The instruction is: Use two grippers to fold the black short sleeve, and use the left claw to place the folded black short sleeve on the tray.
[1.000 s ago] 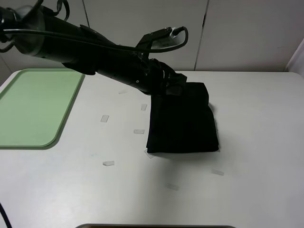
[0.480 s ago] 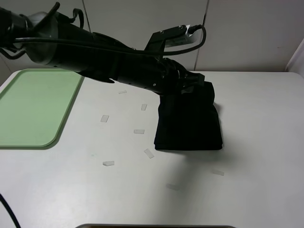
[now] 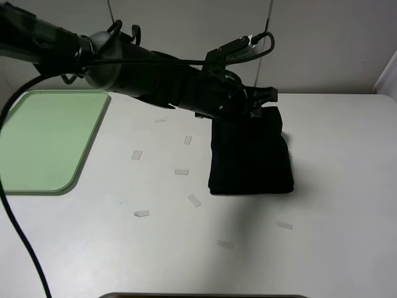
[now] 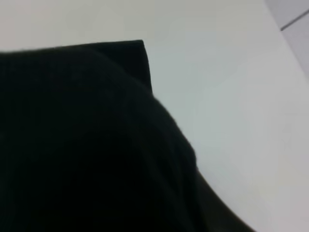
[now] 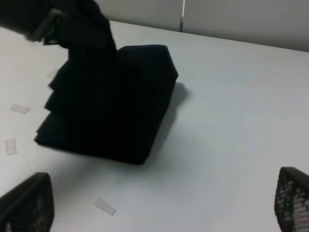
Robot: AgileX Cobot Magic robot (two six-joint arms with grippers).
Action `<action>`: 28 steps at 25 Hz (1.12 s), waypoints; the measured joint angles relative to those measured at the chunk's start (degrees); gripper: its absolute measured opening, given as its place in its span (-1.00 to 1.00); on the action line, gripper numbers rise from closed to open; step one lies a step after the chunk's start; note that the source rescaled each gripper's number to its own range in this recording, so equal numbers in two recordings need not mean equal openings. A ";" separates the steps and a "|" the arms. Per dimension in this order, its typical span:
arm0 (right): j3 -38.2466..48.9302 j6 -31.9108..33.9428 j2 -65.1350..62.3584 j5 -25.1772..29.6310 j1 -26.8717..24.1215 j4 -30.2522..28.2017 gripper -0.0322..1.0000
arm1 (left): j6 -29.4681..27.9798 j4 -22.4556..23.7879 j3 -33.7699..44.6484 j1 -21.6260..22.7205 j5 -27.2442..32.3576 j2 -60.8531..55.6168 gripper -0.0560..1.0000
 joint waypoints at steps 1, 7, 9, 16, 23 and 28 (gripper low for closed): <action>0.00 0.00 0.00 0.00 0.00 0.00 1.00 | -1.43 0.61 -1.08 -0.05 0.00 1.02 -0.73; 0.00 0.00 0.00 0.00 0.00 0.00 1.00 | -6.18 1.96 -6.53 -1.21 -1.08 6.31 -0.73; 0.00 0.00 0.00 0.00 0.00 0.00 1.00 | -6.39 2.08 -7.71 -2.00 -2.48 7.29 -0.73; 0.00 0.00 0.00 0.00 0.00 0.00 1.00 | -6.51 2.70 -12.01 -3.03 -3.92 9.64 -0.73; 0.00 0.00 0.00 0.00 0.00 -0.05 1.00 | -2.76 9.22 -12.51 -3.52 -3.86 9.71 -0.32; 0.00 0.00 0.00 0.00 0.00 -0.05 1.00 | 2.85 12.14 -12.69 -3.52 -3.91 9.71 0.59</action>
